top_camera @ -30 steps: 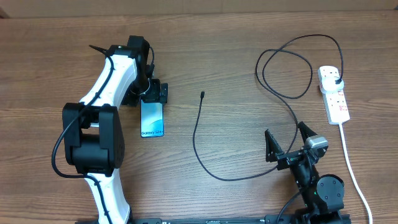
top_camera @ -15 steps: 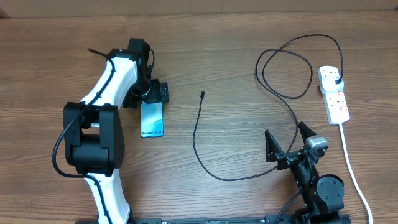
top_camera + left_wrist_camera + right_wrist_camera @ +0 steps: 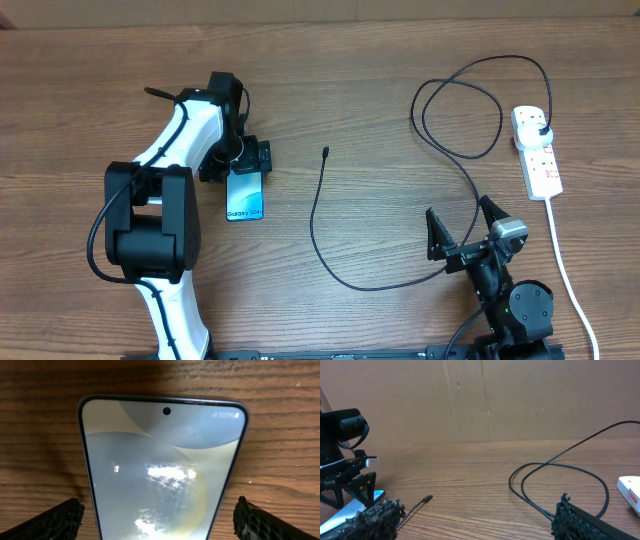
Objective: Plug charger to phone and switch on socket
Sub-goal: 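Close the left gripper on the smartphone's top edge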
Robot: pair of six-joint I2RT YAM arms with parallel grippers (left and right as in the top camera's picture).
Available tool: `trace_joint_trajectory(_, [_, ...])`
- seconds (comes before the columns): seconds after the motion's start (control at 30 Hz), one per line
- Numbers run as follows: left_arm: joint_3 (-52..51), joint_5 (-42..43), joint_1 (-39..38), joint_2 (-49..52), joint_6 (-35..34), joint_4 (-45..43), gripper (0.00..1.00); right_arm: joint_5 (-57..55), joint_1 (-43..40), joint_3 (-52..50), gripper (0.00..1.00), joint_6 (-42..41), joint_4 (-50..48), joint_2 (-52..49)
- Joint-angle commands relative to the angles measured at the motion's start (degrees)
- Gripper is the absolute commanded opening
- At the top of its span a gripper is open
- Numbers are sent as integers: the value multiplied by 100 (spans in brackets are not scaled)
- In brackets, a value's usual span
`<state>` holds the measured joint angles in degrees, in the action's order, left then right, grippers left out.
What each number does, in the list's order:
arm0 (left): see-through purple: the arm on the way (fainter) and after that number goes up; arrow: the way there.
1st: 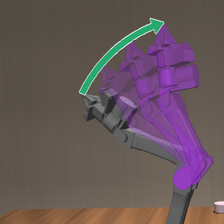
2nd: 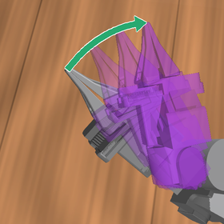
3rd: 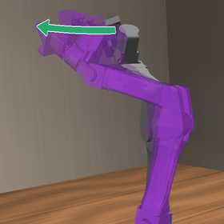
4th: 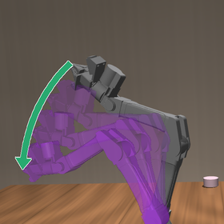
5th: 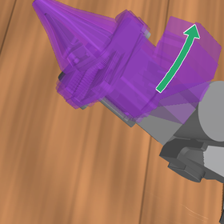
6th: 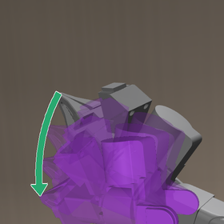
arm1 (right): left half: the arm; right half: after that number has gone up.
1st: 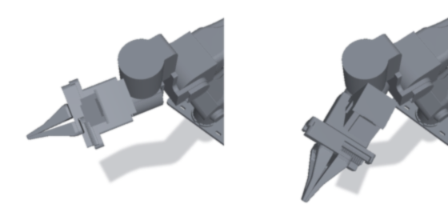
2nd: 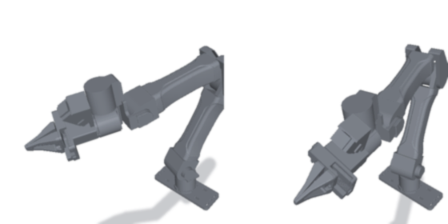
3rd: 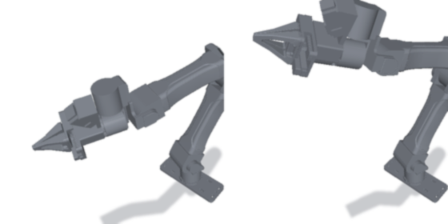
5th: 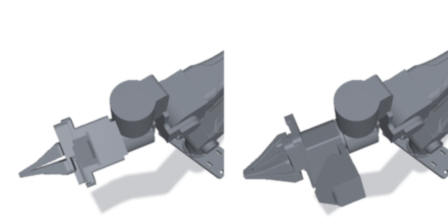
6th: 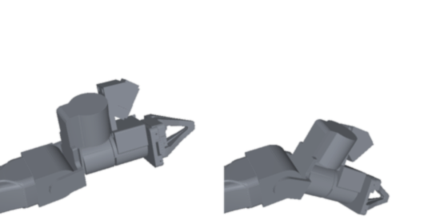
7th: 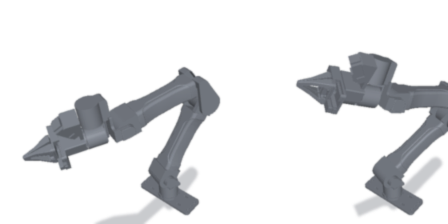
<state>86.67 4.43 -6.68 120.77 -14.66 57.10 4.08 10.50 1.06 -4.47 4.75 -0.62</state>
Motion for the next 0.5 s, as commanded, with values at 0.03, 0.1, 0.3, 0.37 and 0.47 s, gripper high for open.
trace_joint_trajectory(0.03, [-151,-39,-48,83,52,-35,99,-11,-24,-61,100,-15,-20,44])
trace_joint_trajectory(0.1, [-179,-39,-48,83,55,-42,99,-11,-24,-61,100,-15,-22,44])
trace_joint_trajectory(0.3, [-278,-42,-50,83,103,-68,98,-11,-24,-61,100,-15,-20,44])
trace_joint_trajectory(0.37, [-343,-39,-50,83,138,-111,98,-11,-24,-61,100,-15,-20,44])
trace_joint_trajectory(0.47, [-516,-39,-50,83,140,-251,98,-11,-24,-61,100,-15,-22,44])
